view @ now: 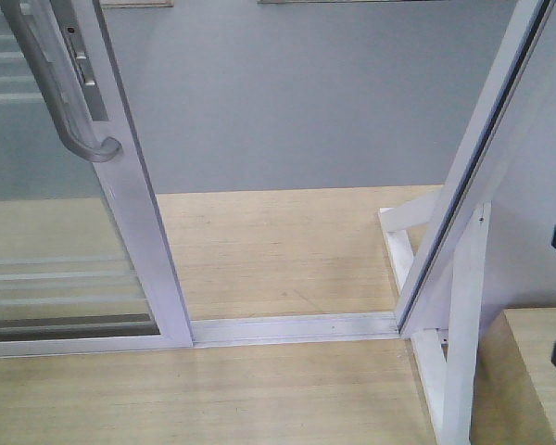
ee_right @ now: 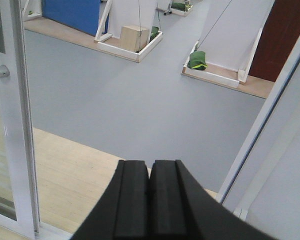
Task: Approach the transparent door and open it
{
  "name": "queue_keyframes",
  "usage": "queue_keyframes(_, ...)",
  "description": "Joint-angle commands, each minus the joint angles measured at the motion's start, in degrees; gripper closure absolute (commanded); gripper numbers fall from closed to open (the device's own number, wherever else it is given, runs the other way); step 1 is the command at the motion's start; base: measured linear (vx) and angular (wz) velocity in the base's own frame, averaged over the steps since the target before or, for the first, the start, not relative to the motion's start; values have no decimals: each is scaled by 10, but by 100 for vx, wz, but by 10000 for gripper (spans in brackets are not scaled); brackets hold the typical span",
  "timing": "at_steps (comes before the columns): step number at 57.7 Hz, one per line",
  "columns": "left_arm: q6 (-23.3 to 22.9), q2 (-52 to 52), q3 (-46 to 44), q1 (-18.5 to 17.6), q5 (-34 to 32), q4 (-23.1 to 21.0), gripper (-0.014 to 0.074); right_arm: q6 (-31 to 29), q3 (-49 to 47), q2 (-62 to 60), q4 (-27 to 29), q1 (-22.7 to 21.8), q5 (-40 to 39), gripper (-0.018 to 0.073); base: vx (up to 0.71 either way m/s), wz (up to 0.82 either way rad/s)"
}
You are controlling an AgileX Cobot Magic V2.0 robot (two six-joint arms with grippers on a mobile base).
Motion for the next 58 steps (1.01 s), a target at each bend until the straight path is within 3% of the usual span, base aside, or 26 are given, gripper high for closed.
queue_keyframes(1, 36, -63, -7, -2, 19, -59, 602, -4, 2, -57, -1, -4, -12, 564, 0, 0)
queue_keyframes(6, 55, -122, -3, -1, 60, -88, 602, -4, 14, -108, -2, -4, 9, 564, 0, 0)
queue_keyframes(17, 57, -203, -3, -1, 65, -86, 602, -3, 34, -148, -1, -4, 34, 564, 0, 0)
queue_keyframes(31, 55, -207, -3, -1, 23, -86, 602, -4, 35, -148, -3, -4, 35, 564, 0, 0)
queue_keyframes(58, 55, -207, -3, -1, 35, -86, 602, -4, 35, -148, -3, -4, 35, 564, 0, 0)
